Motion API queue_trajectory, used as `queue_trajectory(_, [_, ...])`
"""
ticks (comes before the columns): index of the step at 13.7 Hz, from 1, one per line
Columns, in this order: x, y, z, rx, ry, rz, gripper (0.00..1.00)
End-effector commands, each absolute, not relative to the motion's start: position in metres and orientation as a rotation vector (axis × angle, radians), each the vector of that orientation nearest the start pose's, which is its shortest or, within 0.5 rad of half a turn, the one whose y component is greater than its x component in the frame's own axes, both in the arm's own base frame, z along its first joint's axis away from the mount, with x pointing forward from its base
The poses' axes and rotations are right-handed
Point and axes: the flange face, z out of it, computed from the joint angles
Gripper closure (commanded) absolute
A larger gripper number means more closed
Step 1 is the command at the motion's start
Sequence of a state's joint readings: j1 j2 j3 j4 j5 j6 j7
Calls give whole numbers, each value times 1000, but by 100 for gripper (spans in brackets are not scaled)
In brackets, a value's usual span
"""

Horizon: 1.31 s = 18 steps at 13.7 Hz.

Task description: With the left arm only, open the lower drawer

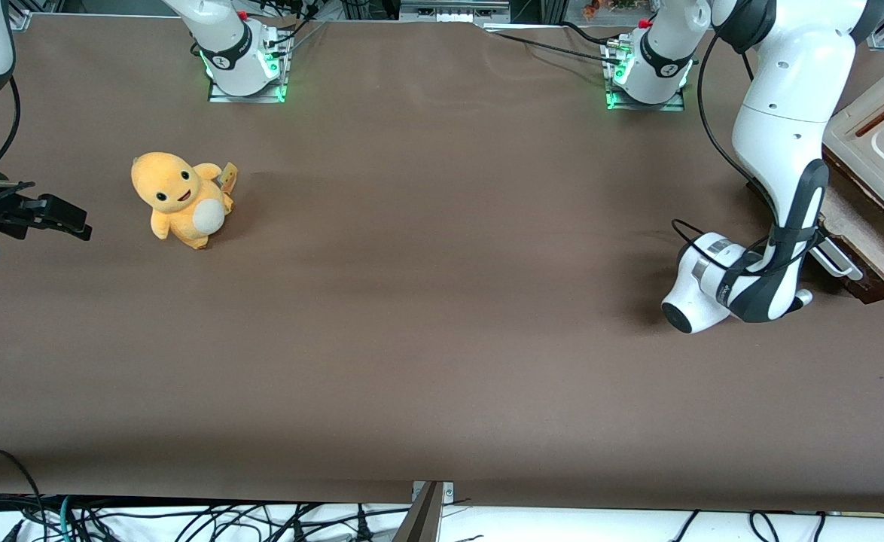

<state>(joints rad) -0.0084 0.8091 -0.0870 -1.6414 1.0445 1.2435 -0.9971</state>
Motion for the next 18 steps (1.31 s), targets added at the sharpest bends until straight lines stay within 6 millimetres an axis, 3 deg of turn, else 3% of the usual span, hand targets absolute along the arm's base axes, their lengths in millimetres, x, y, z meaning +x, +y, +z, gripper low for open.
queue_trajectory(1, [587, 56, 172, -1663, -458, 450, 0])
queue_trajectory(3, [588, 48, 177, -1679, -450, 454, 0])
queue_trajectory(5, [592, 44, 195, -1705, -479, 446, 0])
queue_trajectory(7, [604, 27, 216, -1785, -470, 463, 0])
queue_trajectory(14, [641, -16, 347, -2271, -495, 584, 0])
queue_trajectory(18, [633, -37, 437, -2604, -401, 611, 0])
